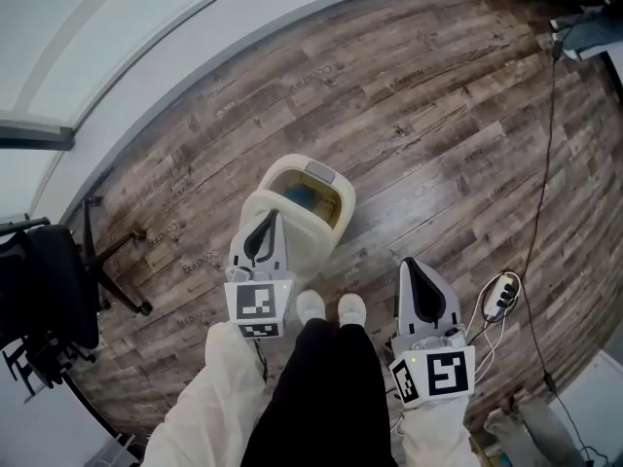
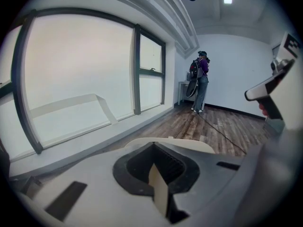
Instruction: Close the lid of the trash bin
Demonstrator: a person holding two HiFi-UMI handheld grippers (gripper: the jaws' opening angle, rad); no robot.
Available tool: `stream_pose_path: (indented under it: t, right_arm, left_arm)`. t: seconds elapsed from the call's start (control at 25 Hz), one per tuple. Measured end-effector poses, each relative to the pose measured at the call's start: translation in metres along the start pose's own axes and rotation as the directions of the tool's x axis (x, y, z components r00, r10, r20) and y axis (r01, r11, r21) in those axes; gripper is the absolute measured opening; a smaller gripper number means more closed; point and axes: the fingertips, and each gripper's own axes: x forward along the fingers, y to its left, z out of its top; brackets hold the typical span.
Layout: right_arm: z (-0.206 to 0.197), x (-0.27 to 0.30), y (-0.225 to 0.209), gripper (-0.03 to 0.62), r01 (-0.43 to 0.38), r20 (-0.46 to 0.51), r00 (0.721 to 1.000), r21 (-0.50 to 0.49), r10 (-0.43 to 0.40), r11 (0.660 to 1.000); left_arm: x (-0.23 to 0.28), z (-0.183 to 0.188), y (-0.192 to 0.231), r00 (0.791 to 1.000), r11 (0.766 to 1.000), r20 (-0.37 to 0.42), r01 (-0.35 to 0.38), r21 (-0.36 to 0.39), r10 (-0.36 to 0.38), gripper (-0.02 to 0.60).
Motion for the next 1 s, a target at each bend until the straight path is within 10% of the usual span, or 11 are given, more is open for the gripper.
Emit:
stream_pose_path:
  t: [0.28, 1.0]
  right_arm:
    - [-0.006, 0.001, -0.012, 0.023, 0.029, -0.011, 1.000, 0.009, -0.029, 1.000]
    - [-0.023, 0.013, 0.001, 0.023, 0.000, -0.052, 0.999, -0.001, -0.001, 1.000]
  left_arm:
    - [0.028, -0.010, -0.008, 1.000, 0.996, 0.002, 0.016, 0.082, -0.016, 0.006]
    - [0.047, -0.069, -0.011, 0.987, 0.998, -0.155, 0.032, -0.047, -0.039, 0.006]
